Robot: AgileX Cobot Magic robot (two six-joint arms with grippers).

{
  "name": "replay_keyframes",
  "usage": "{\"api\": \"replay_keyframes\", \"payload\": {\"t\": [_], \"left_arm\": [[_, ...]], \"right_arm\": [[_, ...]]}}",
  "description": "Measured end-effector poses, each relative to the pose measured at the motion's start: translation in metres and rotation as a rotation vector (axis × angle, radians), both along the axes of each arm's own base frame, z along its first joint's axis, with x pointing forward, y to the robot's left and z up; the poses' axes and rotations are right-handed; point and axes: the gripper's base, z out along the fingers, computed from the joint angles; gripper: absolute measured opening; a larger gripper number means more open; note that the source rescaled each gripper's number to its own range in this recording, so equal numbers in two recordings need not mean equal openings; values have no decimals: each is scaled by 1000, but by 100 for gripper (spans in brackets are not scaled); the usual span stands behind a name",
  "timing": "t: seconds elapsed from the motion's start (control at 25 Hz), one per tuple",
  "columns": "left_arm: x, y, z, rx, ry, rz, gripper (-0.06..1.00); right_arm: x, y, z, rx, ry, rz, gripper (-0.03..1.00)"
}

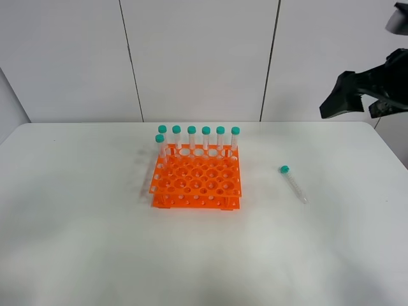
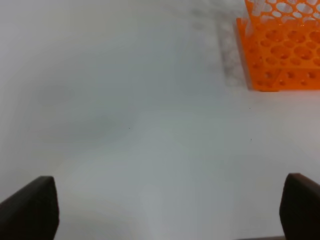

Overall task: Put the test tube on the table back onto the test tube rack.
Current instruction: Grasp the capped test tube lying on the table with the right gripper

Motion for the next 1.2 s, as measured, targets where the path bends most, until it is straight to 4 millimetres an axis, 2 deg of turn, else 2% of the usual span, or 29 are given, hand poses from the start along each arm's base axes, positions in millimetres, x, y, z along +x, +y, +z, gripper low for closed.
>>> {"api": "replay_keyframes", "payload": {"t": [0.08,0.28,0.44,0.56,0.72,0.88,1.2], "left_arm": [[0,0,0,0,0,0,100],[0,0,0,0,0,0,100],[0,0,0,0,0,0,100],[0,-1,0,-5,0,-4,100],[0,-1,0,-11,1,-9,100],[0,-1,0,-12,1,-10,100],[0,-2,0,-15,1,-12,100]], "right_arm": [[13,0,-13,-1,38,-1,100],[44,-3,-61,-20,156,-6,100],[59,-5,-97,-42,255,0,100],[68,-5,-116,-57,280,3,100],[75,12,-134,-128,279,72,100],[82,33,-142,-176,239,99,100],[90,34,-176,-196,306,64,100]]}}
